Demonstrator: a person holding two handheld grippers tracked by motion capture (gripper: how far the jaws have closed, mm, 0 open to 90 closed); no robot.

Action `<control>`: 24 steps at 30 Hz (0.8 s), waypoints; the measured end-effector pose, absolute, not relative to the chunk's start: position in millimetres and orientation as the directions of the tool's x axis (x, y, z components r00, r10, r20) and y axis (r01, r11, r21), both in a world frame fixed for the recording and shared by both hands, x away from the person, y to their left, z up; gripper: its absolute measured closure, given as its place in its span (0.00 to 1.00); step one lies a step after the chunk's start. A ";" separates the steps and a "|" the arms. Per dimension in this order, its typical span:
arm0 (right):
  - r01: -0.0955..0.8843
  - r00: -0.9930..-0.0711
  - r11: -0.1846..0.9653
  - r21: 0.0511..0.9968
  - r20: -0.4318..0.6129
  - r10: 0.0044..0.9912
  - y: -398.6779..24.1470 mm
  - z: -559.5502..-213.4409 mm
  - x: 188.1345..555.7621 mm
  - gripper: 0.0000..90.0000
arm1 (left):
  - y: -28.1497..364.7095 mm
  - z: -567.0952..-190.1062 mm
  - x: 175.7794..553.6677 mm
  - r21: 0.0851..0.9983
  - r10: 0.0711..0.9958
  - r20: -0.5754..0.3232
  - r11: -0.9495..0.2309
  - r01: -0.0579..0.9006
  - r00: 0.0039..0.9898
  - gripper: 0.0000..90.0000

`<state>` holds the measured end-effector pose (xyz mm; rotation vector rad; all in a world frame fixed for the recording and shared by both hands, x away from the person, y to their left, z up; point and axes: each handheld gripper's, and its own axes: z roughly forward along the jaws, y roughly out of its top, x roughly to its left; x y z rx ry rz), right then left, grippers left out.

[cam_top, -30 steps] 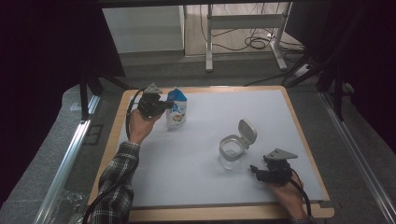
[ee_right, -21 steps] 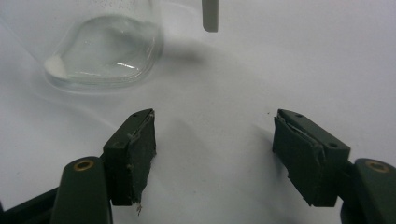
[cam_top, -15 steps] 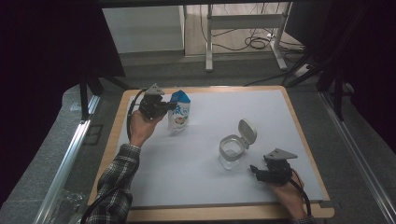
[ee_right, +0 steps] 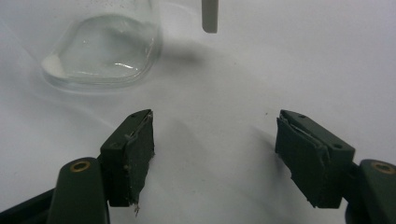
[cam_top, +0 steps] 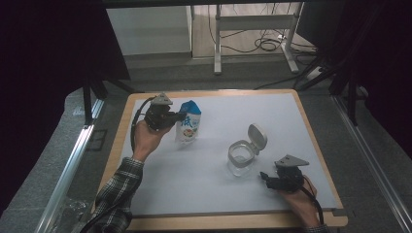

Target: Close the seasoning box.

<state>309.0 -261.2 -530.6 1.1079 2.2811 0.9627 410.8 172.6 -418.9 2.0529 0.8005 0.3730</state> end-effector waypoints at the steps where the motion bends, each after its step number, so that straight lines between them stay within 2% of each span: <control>1: 0.510 -0.594 0.441 0.739 -0.069 0.801 -261.1 -530.3 308.6 0.32 | 171.8 -418.4 408.5 0.819 0.659 -0.036 -0.411 0.400 0.751 1.00; 11: 0.501 -0.614 0.447 0.741 -0.059 0.787 -256.3 -526.2 297.1 0.31 | 162.9 -413.7 383.4 0.815 0.620 -0.027 -0.440 0.376 0.785 1.00; 24: 0.501 -0.670 0.445 0.742 0.007 0.742 -243.7 -523.8 283.1 0.32 | 156.5 -412.1 356.6 0.818 0.587 -0.023 -0.455 0.353 0.809 1.00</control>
